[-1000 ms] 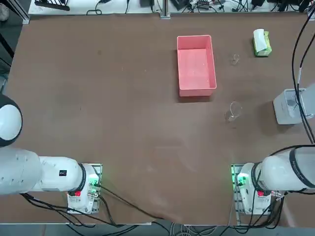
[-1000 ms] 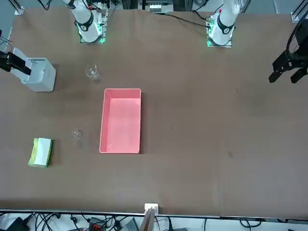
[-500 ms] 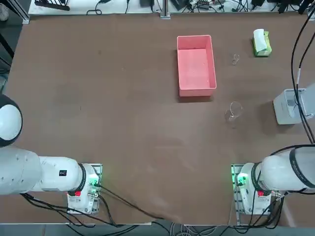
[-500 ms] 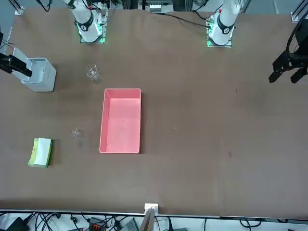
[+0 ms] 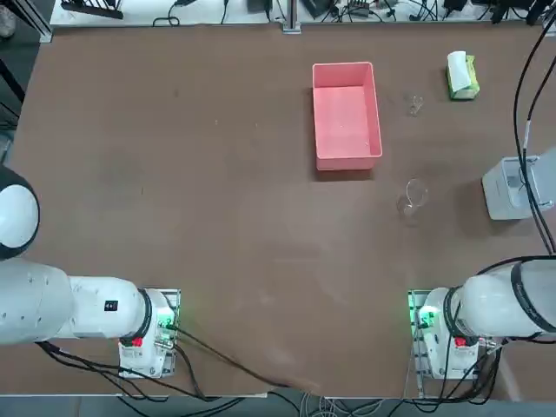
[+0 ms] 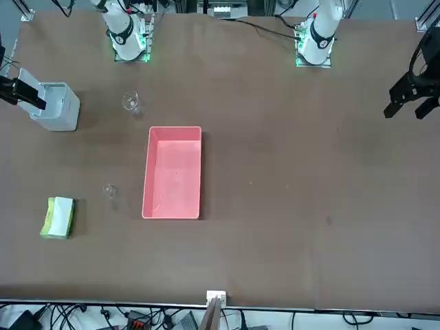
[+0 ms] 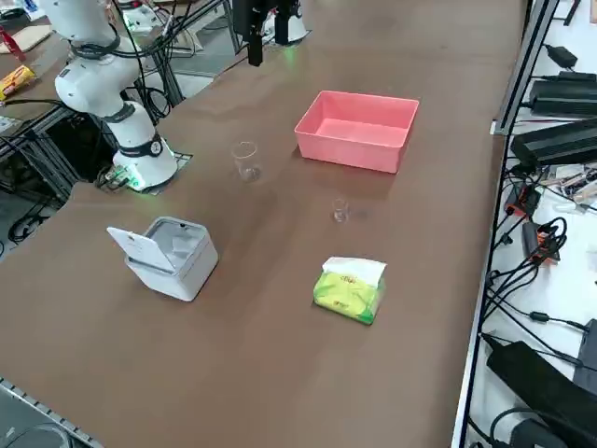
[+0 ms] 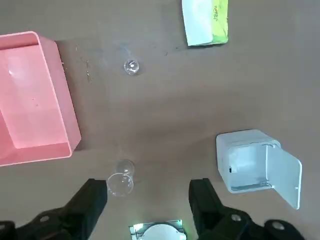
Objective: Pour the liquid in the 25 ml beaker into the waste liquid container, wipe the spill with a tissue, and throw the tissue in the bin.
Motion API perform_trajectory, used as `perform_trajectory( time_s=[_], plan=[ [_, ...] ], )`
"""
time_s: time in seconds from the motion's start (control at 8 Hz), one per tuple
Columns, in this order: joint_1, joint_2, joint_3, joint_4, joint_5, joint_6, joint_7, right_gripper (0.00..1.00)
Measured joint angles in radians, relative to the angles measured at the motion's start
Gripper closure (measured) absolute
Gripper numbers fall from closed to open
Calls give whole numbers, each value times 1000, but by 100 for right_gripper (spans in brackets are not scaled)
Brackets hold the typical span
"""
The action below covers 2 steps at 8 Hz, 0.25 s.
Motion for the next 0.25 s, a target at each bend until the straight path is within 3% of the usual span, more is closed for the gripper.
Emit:
perform_trajectory(
  time_s=[0.25],
  plan=[
    [0, 0, 1, 0, 0, 0, 0, 0]
  ],
)
